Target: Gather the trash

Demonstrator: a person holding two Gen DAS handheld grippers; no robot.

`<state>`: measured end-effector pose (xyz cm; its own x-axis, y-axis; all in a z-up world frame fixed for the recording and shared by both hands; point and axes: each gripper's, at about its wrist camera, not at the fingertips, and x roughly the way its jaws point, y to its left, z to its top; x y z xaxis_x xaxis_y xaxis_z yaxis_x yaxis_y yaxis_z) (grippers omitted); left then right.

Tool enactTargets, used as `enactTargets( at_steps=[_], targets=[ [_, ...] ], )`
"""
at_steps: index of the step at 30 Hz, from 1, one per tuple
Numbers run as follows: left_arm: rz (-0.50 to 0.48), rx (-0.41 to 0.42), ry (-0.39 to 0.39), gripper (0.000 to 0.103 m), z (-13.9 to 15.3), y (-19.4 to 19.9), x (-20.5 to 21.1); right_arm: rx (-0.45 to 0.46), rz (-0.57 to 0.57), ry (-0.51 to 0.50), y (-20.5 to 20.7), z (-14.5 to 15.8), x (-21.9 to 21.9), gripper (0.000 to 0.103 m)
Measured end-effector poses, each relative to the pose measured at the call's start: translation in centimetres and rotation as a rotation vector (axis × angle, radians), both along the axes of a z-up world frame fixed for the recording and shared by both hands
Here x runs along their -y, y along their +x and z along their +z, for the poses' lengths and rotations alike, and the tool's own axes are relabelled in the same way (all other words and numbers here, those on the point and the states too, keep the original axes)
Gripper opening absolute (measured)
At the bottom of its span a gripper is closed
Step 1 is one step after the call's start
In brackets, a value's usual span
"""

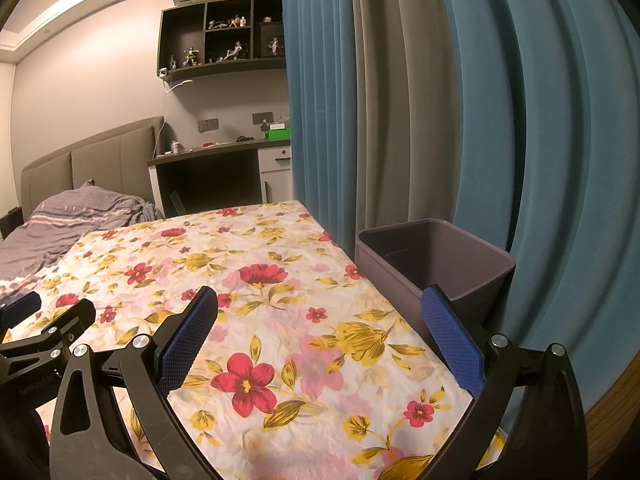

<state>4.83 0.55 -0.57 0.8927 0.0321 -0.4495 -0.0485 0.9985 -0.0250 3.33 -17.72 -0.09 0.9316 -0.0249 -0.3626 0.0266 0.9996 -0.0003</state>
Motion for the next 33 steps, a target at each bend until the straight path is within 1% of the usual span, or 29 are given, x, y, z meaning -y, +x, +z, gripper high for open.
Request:
enactTargets(
  at_steps=[33],
  targets=[
    [-0.002,-0.002,0.001,0.097,-0.15,0.03,0.32,-0.002,-0.001,0.002,-0.01,-0.05,0.10,0.097]
  ],
)
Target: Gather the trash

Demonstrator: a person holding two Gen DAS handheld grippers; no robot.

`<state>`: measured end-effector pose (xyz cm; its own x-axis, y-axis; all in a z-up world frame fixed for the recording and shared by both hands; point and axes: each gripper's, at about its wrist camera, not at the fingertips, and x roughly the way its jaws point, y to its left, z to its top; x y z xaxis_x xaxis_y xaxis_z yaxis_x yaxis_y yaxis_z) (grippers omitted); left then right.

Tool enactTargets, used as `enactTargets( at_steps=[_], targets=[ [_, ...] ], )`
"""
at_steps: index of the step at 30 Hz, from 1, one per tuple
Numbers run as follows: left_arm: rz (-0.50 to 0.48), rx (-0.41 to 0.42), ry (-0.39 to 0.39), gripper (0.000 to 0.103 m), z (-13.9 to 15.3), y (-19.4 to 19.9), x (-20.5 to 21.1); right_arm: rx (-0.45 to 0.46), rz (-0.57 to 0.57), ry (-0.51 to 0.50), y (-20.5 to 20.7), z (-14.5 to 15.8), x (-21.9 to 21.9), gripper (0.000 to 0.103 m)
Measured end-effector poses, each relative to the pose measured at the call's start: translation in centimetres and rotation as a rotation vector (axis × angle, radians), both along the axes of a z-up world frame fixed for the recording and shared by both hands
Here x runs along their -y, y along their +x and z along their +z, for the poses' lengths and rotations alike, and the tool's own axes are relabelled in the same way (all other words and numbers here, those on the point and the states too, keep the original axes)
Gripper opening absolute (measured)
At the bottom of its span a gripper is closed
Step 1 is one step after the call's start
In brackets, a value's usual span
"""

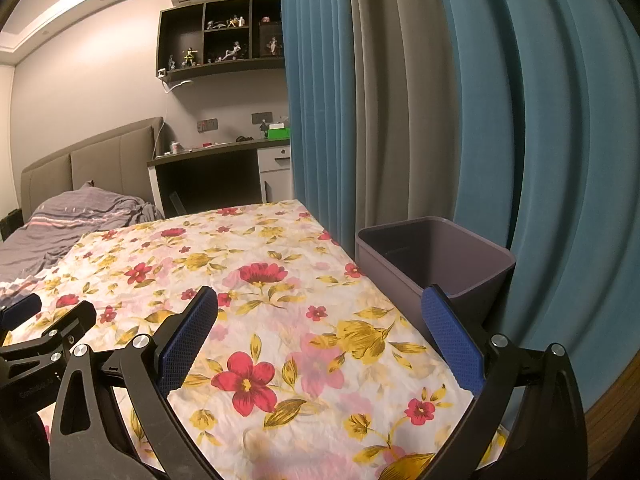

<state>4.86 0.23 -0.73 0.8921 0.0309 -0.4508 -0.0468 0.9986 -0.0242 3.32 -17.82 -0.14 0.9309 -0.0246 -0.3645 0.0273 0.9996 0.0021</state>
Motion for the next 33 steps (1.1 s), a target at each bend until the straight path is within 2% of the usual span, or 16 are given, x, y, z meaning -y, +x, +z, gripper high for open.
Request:
enactTargets(
  at_steps=[33],
  targets=[
    [0.000,-0.001,0.001,0.097,0.07,-0.06,0.02,0.001,-0.001,0.005,-0.06,0.02,0.16,0.097]
  ],
)
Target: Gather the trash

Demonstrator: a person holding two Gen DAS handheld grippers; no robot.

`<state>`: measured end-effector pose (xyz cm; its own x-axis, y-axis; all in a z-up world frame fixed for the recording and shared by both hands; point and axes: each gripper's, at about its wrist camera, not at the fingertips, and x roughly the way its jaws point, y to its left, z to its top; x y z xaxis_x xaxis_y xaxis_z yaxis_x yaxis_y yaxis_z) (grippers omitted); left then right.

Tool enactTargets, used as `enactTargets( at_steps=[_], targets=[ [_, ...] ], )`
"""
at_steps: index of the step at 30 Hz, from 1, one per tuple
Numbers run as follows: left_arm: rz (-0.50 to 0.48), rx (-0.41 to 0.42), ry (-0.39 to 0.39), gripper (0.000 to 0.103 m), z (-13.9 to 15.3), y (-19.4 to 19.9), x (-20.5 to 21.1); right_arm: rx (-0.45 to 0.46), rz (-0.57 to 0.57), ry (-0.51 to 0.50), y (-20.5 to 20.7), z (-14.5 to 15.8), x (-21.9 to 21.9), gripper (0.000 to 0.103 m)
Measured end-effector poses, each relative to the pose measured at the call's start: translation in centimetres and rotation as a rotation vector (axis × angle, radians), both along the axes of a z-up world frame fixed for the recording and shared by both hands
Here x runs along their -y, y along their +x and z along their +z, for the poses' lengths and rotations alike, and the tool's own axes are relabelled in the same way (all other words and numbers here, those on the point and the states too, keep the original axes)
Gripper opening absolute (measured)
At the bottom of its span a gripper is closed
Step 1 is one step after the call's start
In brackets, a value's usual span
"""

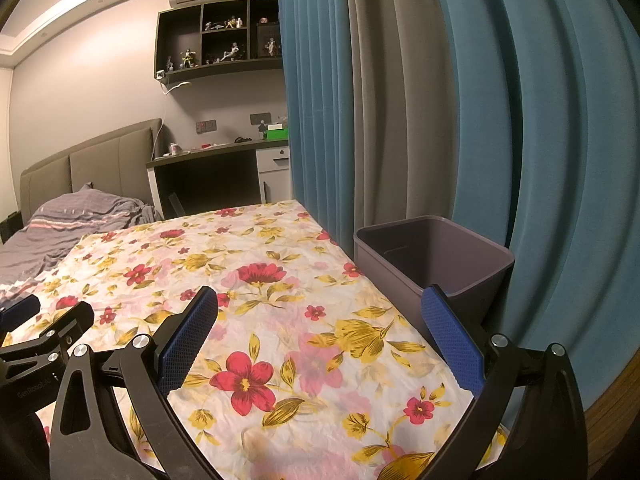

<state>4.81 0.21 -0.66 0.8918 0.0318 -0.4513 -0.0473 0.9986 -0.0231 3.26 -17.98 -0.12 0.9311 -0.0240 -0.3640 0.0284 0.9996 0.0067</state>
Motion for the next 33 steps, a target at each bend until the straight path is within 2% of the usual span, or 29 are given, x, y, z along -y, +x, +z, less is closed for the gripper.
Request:
enactTargets(
  at_steps=[33],
  targets=[
    [0.000,0.001,-0.001,0.097,-0.06,-0.04,0.05,-0.001,0.001,0.003,0.04,-0.02,-0.09,0.097]
  ],
)
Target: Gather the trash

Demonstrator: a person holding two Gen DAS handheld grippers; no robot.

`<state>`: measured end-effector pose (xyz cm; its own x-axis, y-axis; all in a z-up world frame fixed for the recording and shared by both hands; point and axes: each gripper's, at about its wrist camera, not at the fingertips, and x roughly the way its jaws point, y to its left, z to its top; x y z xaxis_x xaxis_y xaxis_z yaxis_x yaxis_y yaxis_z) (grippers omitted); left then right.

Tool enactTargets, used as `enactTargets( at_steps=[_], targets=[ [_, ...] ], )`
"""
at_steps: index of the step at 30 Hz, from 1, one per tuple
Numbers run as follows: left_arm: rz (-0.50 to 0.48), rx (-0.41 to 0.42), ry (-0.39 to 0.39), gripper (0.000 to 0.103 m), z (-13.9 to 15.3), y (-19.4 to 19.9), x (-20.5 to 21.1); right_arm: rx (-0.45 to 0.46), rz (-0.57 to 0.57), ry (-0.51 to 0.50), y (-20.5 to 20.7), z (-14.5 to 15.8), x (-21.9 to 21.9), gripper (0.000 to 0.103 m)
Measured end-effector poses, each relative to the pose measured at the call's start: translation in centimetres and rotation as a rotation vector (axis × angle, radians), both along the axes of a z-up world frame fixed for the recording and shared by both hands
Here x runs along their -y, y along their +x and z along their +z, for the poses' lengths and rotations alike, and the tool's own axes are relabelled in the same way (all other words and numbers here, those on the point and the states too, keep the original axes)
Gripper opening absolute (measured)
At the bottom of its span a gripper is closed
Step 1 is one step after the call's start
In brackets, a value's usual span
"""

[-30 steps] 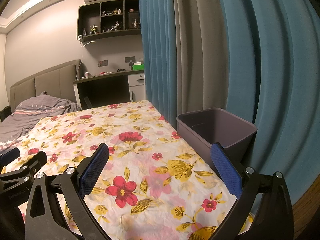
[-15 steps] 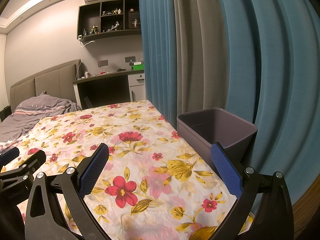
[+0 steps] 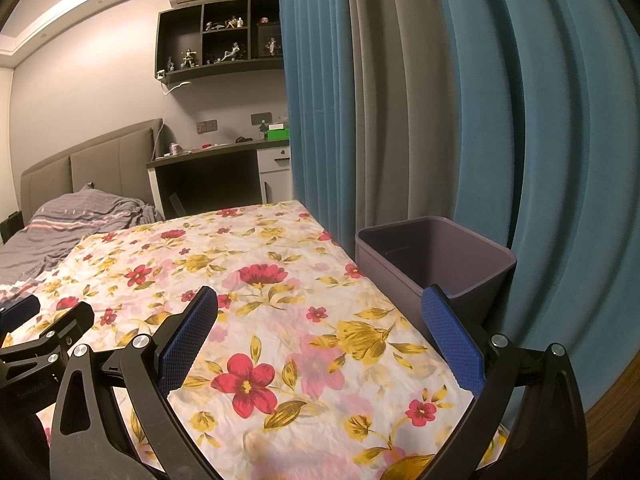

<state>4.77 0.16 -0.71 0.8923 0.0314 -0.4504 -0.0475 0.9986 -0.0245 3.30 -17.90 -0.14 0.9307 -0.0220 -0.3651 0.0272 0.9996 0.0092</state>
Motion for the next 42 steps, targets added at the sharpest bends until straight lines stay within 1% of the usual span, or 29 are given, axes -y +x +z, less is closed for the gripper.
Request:
enactTargets(
  at_steps=[33,39,42],
  targets=[
    [0.000,0.000,0.001,0.097,-0.06,0.09,0.07,-0.002,0.000,0.001,0.07,0.02,-0.12,0.097],
    [-0.014,-0.012,-0.025,0.097,-0.47,0.09,0.34,-0.006,-0.001,0.001,0.13,0.02,-0.34,0.097],
    [-0.004,0.008,-0.007,0.097,-0.52,-0.05,0.42,-0.006,0.000,0.002,0.14,0.01,-0.29,0.097]
  ],
)
